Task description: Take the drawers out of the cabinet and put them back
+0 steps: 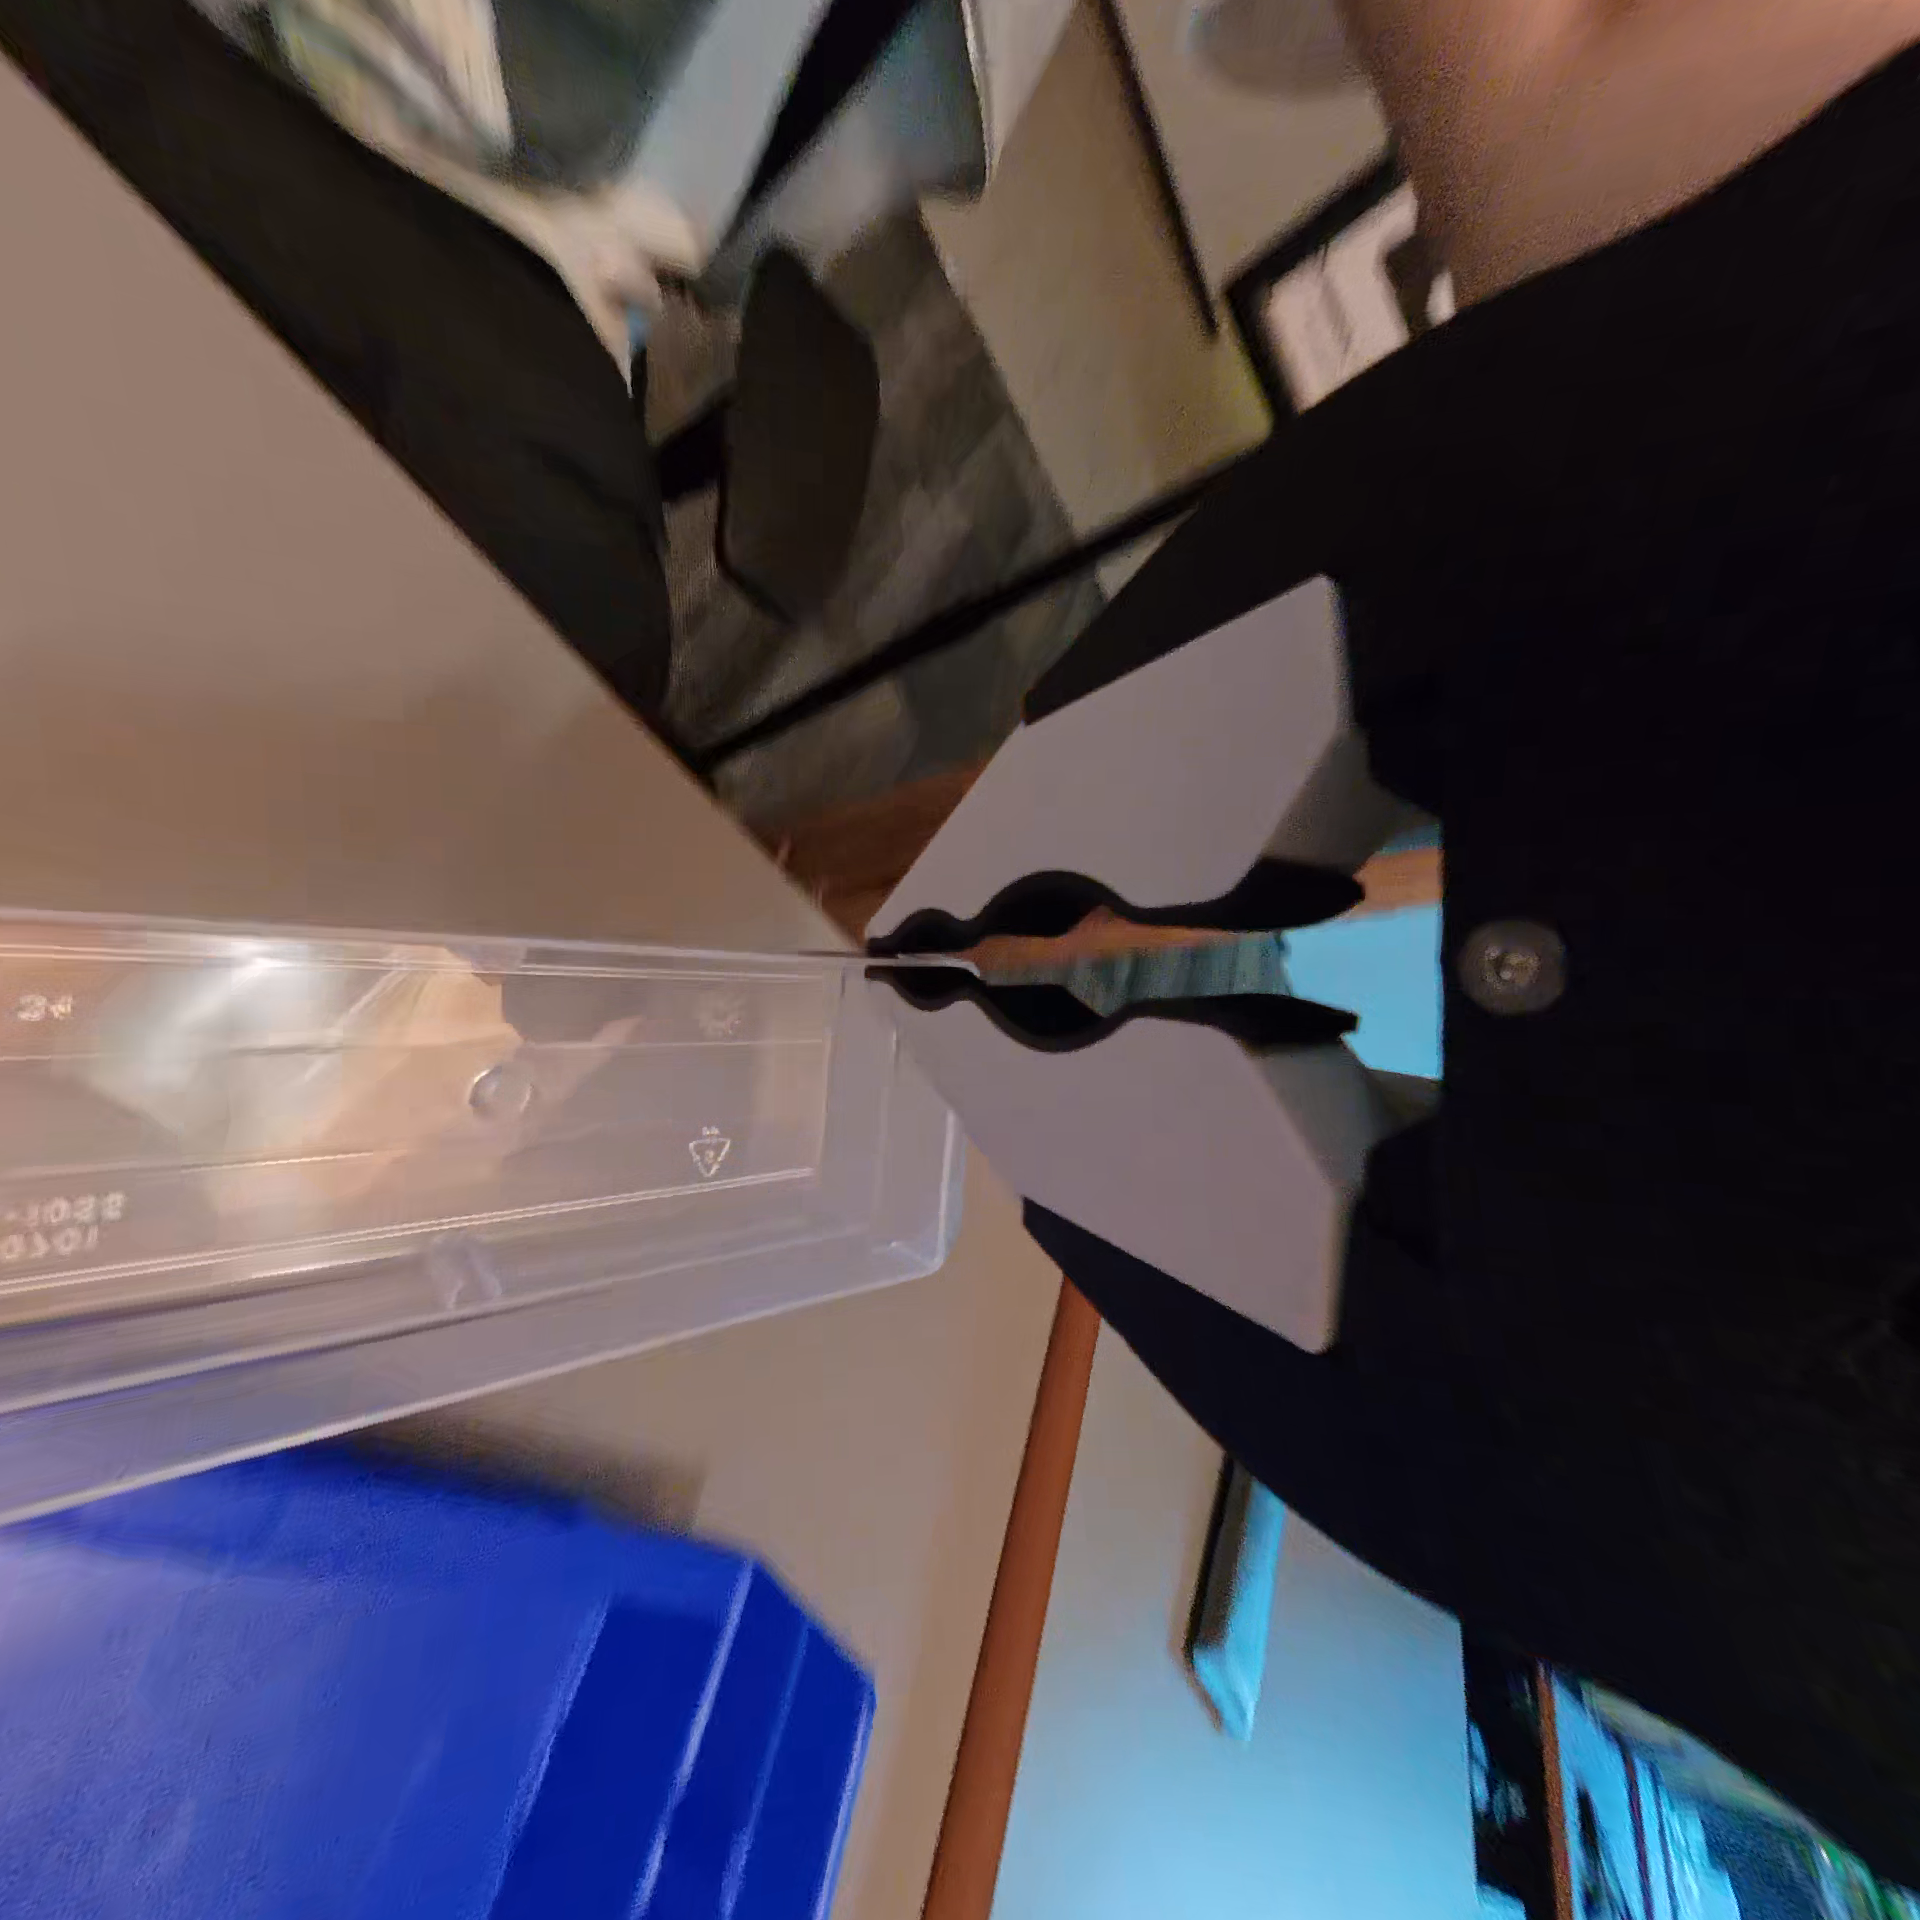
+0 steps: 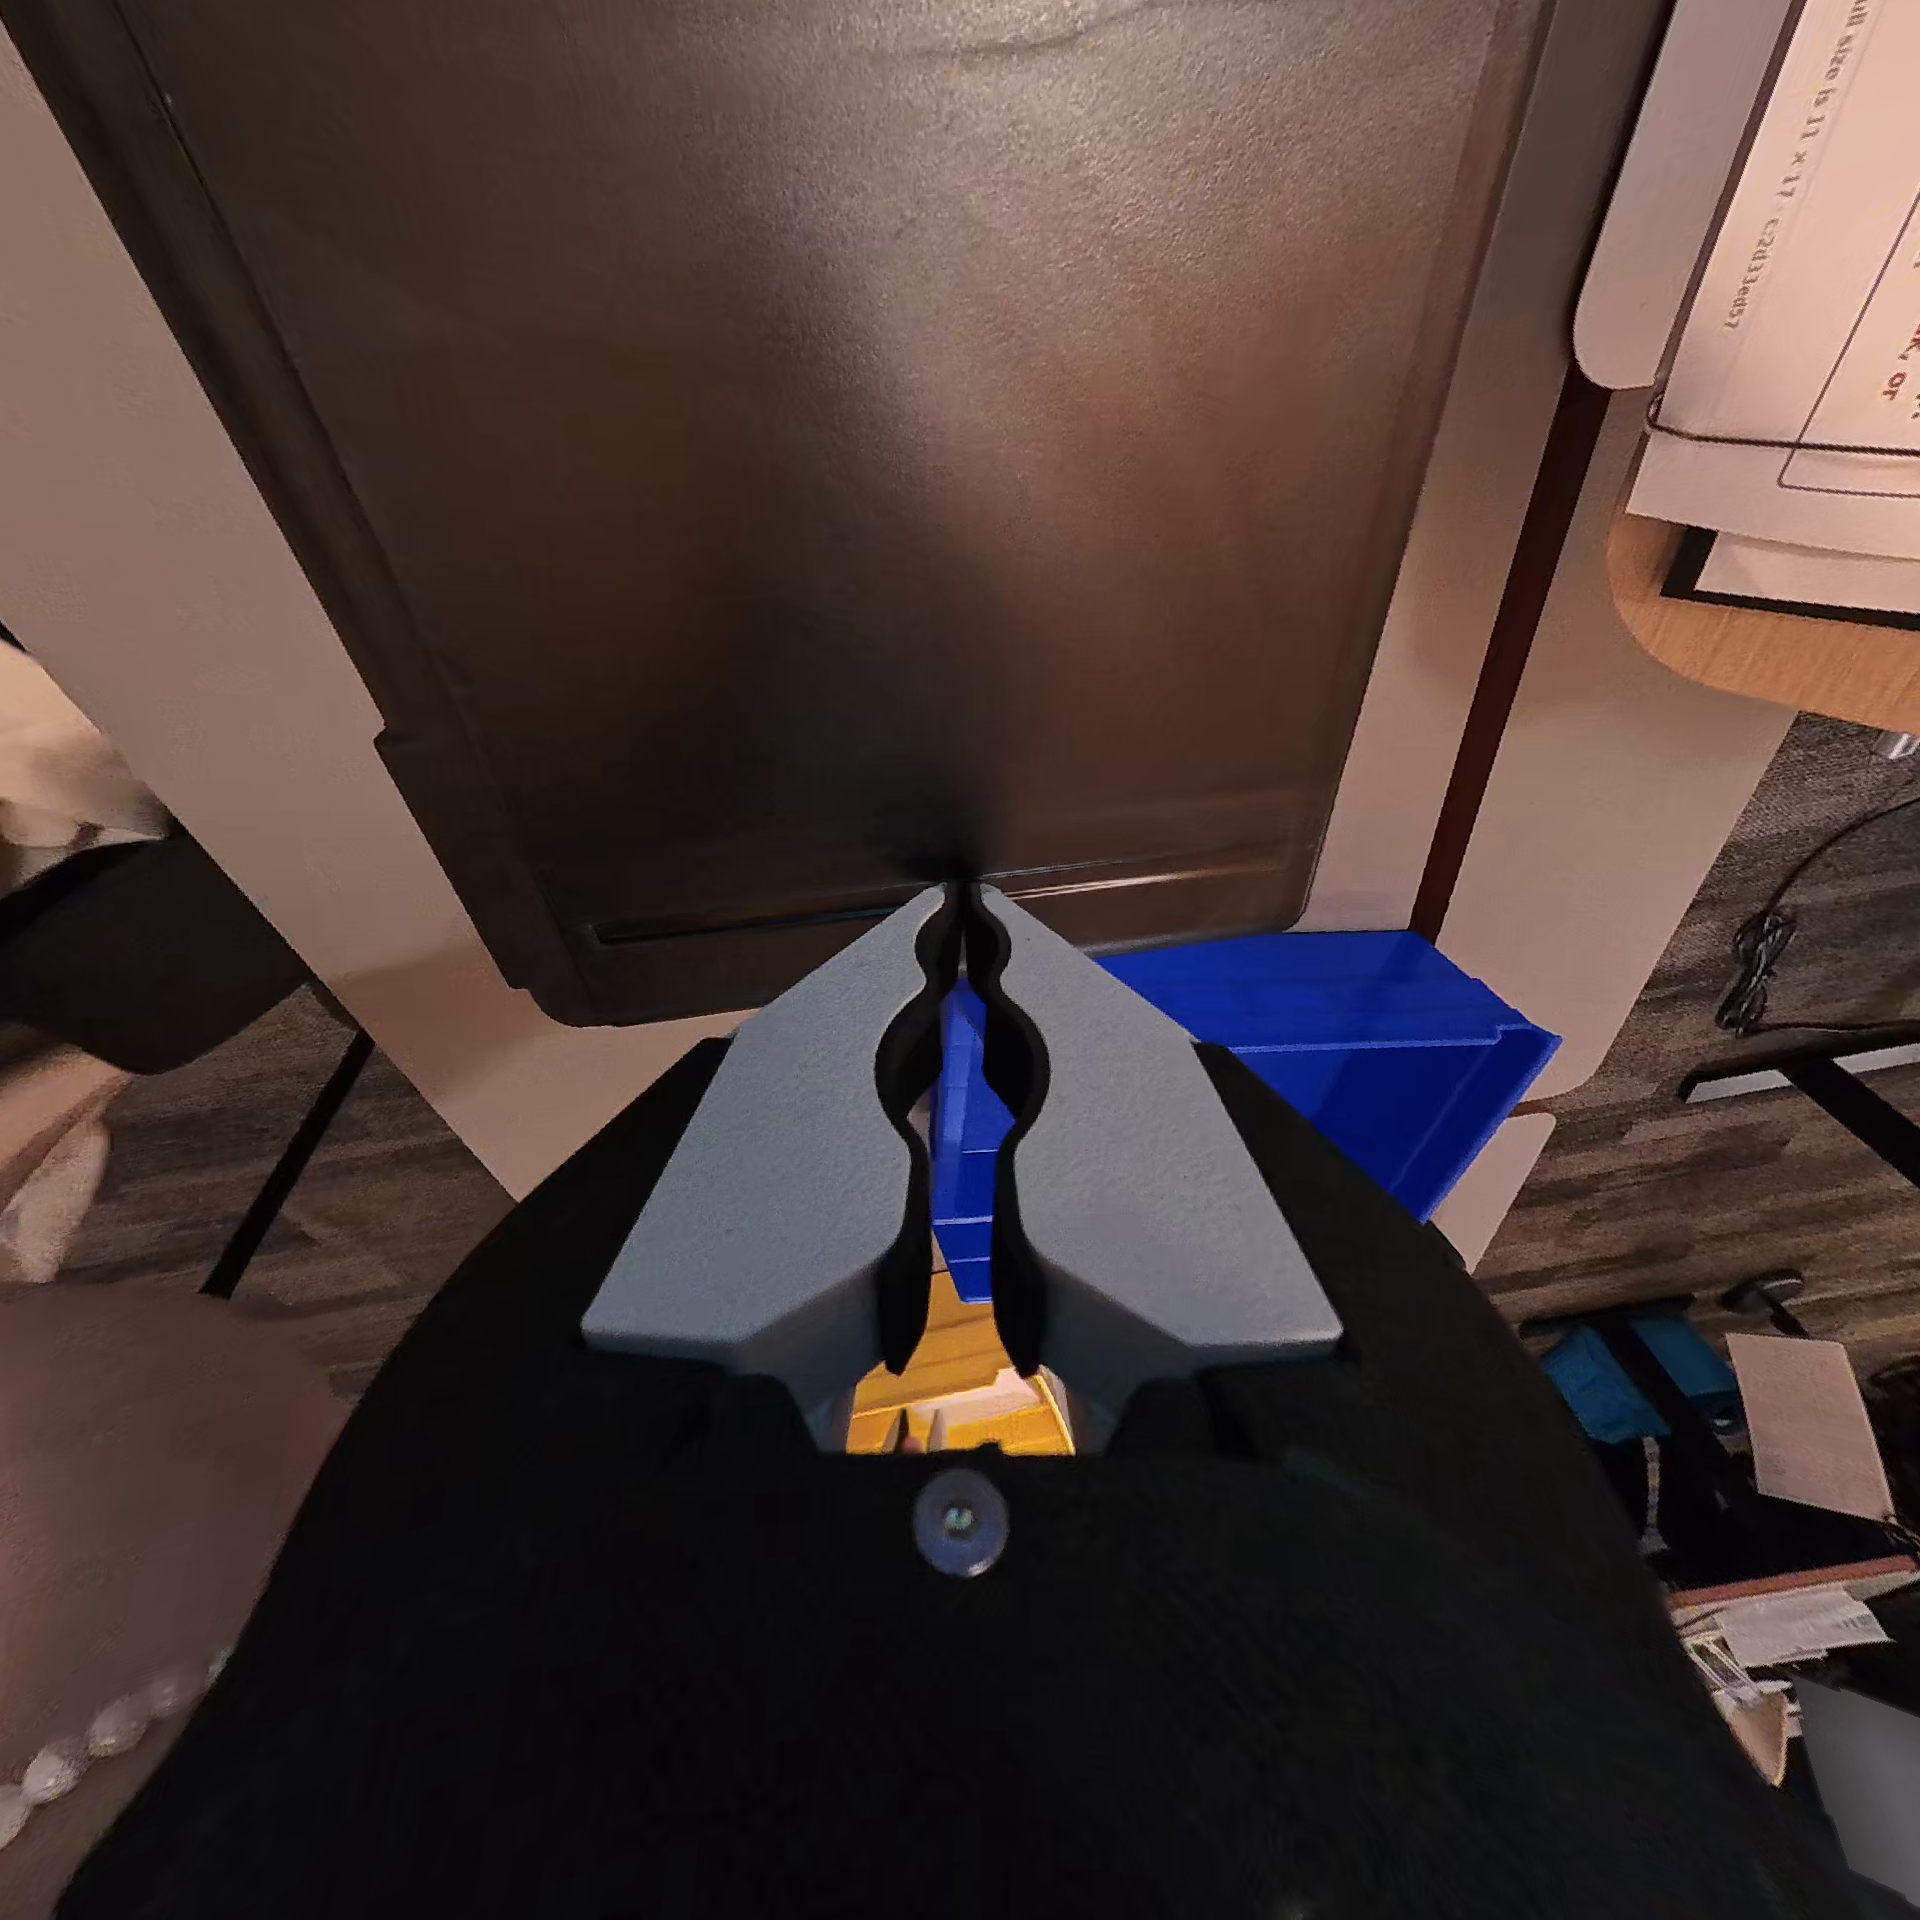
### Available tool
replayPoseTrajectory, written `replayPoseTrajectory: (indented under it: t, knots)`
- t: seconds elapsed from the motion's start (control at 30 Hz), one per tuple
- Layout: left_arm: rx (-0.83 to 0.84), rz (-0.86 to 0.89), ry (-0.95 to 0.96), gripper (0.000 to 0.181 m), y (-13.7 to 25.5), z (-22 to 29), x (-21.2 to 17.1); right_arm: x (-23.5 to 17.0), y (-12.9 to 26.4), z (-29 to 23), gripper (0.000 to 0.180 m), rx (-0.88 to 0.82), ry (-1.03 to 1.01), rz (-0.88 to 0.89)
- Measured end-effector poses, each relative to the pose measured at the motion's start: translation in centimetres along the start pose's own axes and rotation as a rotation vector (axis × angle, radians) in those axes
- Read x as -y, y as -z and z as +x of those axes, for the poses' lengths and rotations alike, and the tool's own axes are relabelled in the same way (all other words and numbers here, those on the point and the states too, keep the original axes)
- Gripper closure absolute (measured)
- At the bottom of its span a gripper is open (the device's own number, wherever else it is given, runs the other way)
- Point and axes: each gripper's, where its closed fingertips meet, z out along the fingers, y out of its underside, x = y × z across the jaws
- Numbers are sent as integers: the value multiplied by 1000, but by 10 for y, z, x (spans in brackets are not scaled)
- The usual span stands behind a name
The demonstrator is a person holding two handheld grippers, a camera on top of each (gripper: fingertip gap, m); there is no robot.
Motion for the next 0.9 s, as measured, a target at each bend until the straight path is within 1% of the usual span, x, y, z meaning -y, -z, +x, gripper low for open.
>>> replayPoseTrajectory:
  t: [0.03, 0.2, 0.3, 0.37, 0.47, 0.6, 0.8, 0.9]
  knots:
    - [-43, -6, 30, 181, 3, 19, 4, 0, 0, 0, 180, 2, 0, -1]
    - [-116, 6, 145, 181, 3, 94, 40, 0, 0, 0, 180, -4, 1, -11]
    - [-146, -23, 189, 181, -5, 129, 61, 0, 0, 0, 180, 12, -7, -14]
    - [-150, -17, 229, 181, -10, 141, 80, 0, 0, 0, 180, 32, -21, -12]
    - [-127, 39, 307, 181, -14, 144, 112, 0, 0, -1, 180, 52, -47, -15]
    - [-94, 124, 376, 181, -12, 135, 142, 0, 0, 0, 180, 50, -49, -22]
    - [-127, 142, 463, 181, -28, 132, 158, 0, 0, 0, 180, 44, -40, -21]
    - [-113, 180, 489, 181, -26, 125, 166, 0, 0, 0, 180, 38, -38, -24]
